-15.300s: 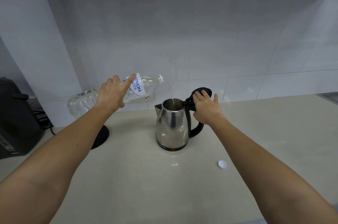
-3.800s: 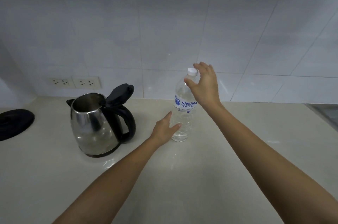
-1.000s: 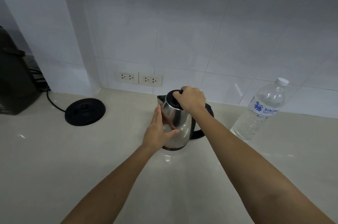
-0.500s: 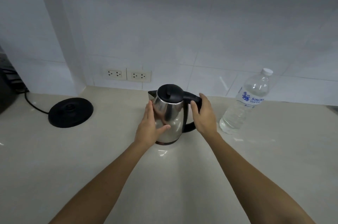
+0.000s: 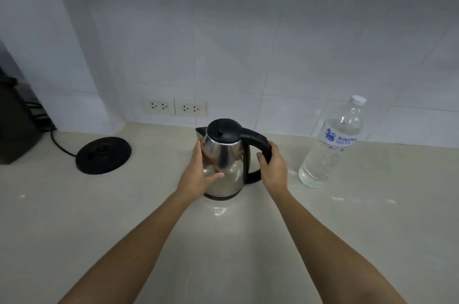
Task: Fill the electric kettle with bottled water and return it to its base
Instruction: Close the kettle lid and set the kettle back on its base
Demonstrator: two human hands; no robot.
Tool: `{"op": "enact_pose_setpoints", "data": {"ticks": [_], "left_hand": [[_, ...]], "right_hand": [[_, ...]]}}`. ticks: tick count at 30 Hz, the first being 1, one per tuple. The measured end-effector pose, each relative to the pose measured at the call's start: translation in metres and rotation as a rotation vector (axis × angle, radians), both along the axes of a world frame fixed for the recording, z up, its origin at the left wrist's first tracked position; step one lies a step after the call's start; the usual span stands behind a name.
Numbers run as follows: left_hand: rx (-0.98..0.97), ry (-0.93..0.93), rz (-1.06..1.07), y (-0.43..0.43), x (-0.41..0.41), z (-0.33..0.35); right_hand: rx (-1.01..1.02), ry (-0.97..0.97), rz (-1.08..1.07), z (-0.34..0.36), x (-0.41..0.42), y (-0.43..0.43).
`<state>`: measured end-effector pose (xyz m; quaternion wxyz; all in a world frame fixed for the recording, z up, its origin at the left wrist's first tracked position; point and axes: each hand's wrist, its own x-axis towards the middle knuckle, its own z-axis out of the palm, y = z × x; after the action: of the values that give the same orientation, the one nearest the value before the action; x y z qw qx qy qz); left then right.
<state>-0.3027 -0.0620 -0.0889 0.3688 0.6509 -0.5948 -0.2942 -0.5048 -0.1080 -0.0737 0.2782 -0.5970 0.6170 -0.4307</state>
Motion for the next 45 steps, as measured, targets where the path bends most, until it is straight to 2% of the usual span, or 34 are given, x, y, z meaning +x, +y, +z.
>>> {"op": "enact_pose_setpoints", "data": {"ticks": [9,21,26,30,35,45], "left_hand": [[-0.031,0.193,0.05,0.004,-0.012,0.001],[-0.141,0.185,0.188,0.008,0.009,0.02],[-0.178,0.174,0.208,0.006,0.065,0.046],[-0.132,0.162,0.24,0.009,0.135,0.063],[-0.077,0.059,0.2,0.014,0.227,0.085],[0.011,-0.042,0.124,0.002,0.344,0.085]], "right_hand": [[0.058,-0.006,0.041,0.0,-0.009,-0.007],[-0.032,-0.017,0.086,0.025,0.015,-0.016],[-0.068,-0.059,0.116,0.046,0.074,-0.024],[-0.074,-0.129,0.14,0.057,0.141,-0.023],[-0.047,-0.156,0.146,0.062,0.229,-0.014],[0.049,-0.222,0.063,0.048,0.339,-0.003]]}}
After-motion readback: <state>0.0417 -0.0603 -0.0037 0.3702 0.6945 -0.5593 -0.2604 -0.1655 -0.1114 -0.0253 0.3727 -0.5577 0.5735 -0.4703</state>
